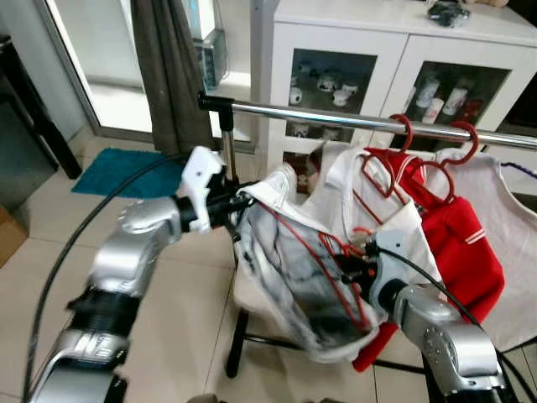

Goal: Hang hanger

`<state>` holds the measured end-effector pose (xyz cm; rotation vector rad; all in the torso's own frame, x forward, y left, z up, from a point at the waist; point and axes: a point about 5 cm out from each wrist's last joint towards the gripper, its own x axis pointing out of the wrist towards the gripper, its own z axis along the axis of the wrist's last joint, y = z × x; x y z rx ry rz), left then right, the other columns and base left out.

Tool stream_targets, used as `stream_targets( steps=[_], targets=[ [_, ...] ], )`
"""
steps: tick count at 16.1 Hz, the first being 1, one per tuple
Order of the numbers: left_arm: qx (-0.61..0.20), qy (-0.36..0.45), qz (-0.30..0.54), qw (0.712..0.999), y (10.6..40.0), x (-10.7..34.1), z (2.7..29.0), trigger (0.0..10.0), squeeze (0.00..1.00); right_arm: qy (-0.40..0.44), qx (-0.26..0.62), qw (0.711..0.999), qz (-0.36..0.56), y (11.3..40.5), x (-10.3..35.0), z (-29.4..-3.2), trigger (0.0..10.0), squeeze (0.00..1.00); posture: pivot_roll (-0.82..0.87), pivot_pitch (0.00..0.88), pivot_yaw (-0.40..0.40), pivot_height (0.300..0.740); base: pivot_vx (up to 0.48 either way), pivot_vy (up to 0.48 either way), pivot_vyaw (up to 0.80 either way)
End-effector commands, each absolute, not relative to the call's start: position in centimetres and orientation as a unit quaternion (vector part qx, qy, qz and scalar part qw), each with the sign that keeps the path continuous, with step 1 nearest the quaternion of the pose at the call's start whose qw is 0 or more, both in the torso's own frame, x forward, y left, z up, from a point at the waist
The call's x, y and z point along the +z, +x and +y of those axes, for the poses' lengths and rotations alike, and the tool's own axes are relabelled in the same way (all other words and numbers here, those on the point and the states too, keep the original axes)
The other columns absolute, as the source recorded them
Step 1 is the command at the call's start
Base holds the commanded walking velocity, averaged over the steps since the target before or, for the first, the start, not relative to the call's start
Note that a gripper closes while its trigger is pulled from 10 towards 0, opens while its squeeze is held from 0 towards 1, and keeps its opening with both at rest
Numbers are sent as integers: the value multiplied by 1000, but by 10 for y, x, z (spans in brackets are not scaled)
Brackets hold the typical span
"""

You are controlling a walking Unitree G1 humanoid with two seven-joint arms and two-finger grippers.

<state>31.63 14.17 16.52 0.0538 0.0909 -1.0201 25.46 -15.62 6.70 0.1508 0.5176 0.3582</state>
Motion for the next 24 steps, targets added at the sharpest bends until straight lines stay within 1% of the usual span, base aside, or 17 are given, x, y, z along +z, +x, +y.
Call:
stream_targets(
  steps=[1, 3, 4, 5, 8, 10, 11, 12, 13, 14, 15, 16, 17, 19, 21, 23, 24],
  targets=[
    [-507, 24, 47, 860, 305, 168, 145, 0, 0, 98, 176, 958, 204, 261, 83, -158, 10000, 0, -20, 0, 0, 740, 0, 0, 0],
    [-533, 37, 95, 840, 286, 153, 148, 0, 0, 136, 193, 957, 167, 263, 95, -153, 10000, 0, -18, 0, -5, 740, 0, 0, 0],
    [-533, 66, 136, 833, 277, 136, 152, 0, 0, 149, 206, 956, 148, 265, 102, -151, 10000, 0, -20, 0, -9, 740, 0, 0, 0],
    [-512, 95, 172, 836, 272, 120, 160, 0, 0, 157, 222, 953, 132, 265, 109, -149, 10000, 0, -21, 0, -13, 740, 0, 0, 0],
    [-354, 159, 209, 897, 286, 94, 186, 0, 0, 151, 270, 944, 119, 264, 121, -143, 10000, 0, -22, 0, -28, 740, 0, 0, 0],
    [-233, 211, 211, 926, 299, 88, 206, 0, 0, 138, 295, 938, 120, 261, 126, -140, 10000, 0, -31, 0, -36, 740, 0, 0, 0],
    [-209, 224, 211, 928, 301, 86, 211, 0, 0, 135, 307, 935, 118, 259, 129, -140, 10000, 0, -34, 0, -42, 740, 0, 0, 0],
    [-206, 226, 212, 928, 301, 85, 211, 0, 0, 134, 314, 933, 117, 258, 131, -140, 10000, 0, -39, 0, -45, 740, 0, 0, 0],
    [-266, 230, 220, 910, 292, 72, 196, 0, 0, 129, 339, 926, 106, 254, 139, -139, 10000, 0, -51, 0, -45, 740, 0, 0, 0],
    [-287, 234, 218, 903, 289, 69, 190, 0, 0, 130, 344, 924, 103, 254, 140, -139, 10000, 0, -54, 0, -45, 740, 0, 0, 0],
    [-331, 219, 202, 896, 283, 66, 175, 0, 0, 130, 350, 922, 98, 253, 143, -139, 10000, 0, -57, 0, -46, 740, 0, 0, 0],
    [-367, 179, 167, 897, 279, 70, 155, 0, 0, 133, 346, 924, 94, 254, 144, -140, 10000, 0, -60, 0, -48, 740, 0, 0, 0],
    [-396, 187, 157, 885, 273, 69, 143, 0, 0, 144, 341, 925, 89, 254, 146, -141, 10000, 0, -59, 0, -50, 740, 0, 0, 0],
    [-399, 232, 176, 869, 267, 55, 141, 0, 0, 158, 349, 920, 80, 253, 150, -138, 10000, 0, -60, 0, -51, 740, 0, 0, 0],
    [-372, 269, 186, 869, 270, 43, 146, 0, 0, 169, 378, 907, 70, 249, 156, -133, 10000, 0, -59, 0, -55, 740, 0, 0, 0],
    [-364, 281, 197, 866, 271, 39, 150, 0, 0, 169, 389, 903, 67, 247, 158, -131, 10000, 0, -61, 0, -55, 740, 0, 0, 0],
    [-369, 295, 214, 855, 268, 33, 153, 0, 0, 170, 390, 903, 65, 248, 159, -131, 10000, 0, -62, 0, -55, 740, 0, 0, 0]
  ],
)
